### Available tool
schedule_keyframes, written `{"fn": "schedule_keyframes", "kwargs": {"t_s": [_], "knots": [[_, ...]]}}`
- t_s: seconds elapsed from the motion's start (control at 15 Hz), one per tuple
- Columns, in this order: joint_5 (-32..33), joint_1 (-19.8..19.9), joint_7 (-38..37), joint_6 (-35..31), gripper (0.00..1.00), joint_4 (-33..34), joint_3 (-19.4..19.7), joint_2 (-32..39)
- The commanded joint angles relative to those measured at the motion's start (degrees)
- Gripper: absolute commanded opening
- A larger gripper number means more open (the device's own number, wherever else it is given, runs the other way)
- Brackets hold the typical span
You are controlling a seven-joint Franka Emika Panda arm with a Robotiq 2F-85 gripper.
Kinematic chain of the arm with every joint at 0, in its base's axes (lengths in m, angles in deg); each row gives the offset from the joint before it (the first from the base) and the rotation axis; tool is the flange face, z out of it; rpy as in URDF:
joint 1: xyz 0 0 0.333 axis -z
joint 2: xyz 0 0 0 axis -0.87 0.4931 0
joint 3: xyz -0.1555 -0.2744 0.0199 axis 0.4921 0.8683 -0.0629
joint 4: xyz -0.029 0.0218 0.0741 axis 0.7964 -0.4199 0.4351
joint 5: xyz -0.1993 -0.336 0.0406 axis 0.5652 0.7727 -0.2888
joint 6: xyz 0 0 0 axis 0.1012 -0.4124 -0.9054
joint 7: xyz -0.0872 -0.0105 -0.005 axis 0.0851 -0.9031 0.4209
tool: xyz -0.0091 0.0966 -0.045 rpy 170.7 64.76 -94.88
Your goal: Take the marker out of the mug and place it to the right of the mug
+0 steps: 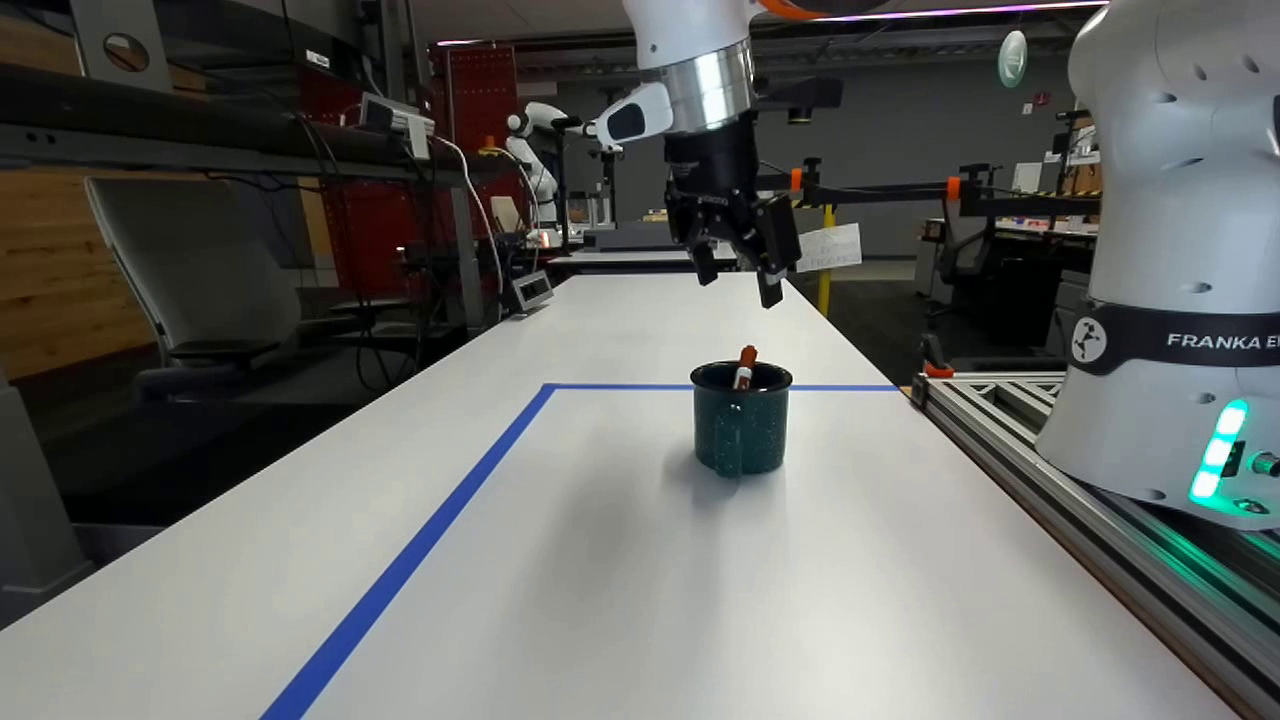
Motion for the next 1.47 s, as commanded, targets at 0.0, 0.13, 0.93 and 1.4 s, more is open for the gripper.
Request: {"fn": "schedule_keyframes", "kwargs": {"t_s": [0.0,0.13,0.93,1.4], "knots": [[-0.04,-0.02,0.01,0.07,1.0,0.05,-0.04,-0.01],[0.65,0.16,-1.73,0.56,1.0,0.5,-0.61,1.44],[0.2,0.29,-0.74,0.26,0.63,4.83,-0.32,10.13],[0.92,0.54,0.03,-0.15,0.53,7.06,-0.24,15.92]]}}
